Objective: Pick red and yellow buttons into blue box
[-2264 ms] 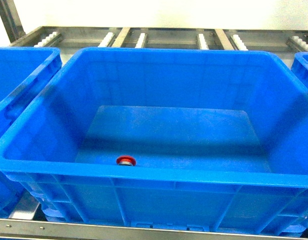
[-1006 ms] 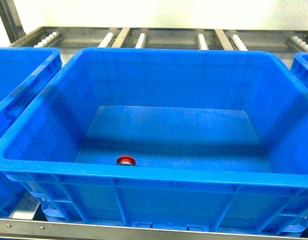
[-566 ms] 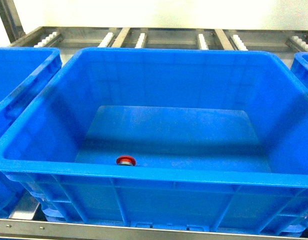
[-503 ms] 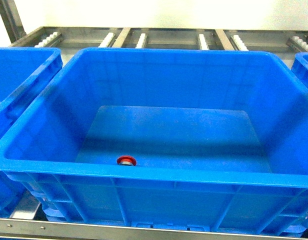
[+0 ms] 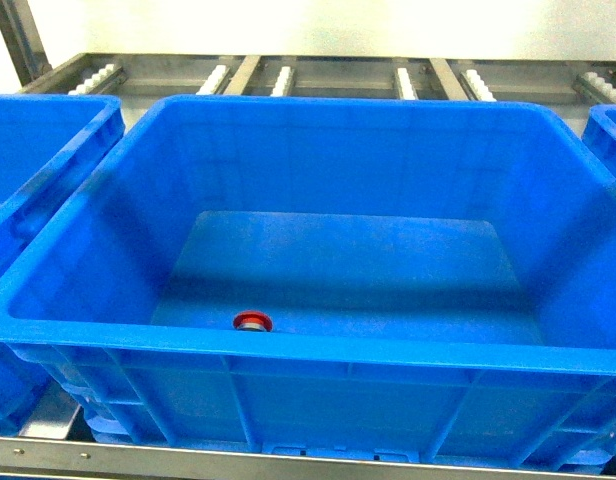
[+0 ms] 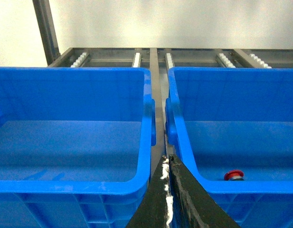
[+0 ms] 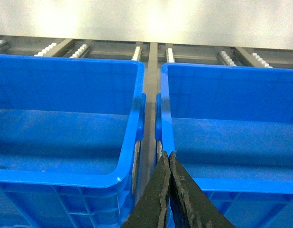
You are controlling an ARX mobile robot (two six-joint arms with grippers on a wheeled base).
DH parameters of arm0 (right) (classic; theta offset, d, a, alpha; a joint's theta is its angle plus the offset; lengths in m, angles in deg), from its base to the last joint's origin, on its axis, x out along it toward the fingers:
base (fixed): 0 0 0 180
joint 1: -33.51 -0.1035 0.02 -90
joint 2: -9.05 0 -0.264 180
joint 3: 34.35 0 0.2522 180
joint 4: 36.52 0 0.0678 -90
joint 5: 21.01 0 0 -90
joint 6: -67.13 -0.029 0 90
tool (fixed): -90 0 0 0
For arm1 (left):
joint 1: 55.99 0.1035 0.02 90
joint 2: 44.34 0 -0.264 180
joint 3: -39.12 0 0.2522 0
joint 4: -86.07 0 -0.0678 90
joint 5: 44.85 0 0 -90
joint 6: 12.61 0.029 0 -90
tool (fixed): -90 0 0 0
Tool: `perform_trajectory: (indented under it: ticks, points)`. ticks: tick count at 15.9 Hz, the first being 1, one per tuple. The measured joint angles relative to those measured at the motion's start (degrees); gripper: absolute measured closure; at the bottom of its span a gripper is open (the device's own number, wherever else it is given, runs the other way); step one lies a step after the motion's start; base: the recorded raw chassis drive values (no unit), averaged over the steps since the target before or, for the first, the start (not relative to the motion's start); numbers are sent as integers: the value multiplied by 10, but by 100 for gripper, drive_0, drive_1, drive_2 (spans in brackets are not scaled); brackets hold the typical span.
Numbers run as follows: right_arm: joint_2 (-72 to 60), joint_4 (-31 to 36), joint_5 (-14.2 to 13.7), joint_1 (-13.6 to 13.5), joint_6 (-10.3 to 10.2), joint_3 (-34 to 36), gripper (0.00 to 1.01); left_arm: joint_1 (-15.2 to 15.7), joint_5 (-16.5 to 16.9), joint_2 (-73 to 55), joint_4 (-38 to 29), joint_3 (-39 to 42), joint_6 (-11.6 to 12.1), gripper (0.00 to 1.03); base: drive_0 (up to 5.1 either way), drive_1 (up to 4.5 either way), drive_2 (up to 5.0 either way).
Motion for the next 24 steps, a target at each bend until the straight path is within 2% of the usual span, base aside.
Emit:
perform_trajectory:
  ticks: [2, 3, 10, 11, 24]
  points:
    - [0, 0, 0, 0, 0, 0, 99, 0, 0, 0, 0, 0, 0, 101, 0, 0, 0]
    - [0, 0, 0, 0, 0, 0, 89, 0, 0, 0, 0, 0, 0, 99, 0, 0, 0]
    - [0, 0, 0, 0, 0, 0, 2, 0, 0, 0, 0, 0, 0, 14, 0, 0, 0]
    - [0, 0, 0, 0, 0, 0, 2, 0, 0, 0, 0, 0, 0, 4, 0, 0, 0]
    - [0, 0, 0, 0, 0, 0, 3, 0, 0, 0, 0, 0, 0, 5, 0, 0, 0]
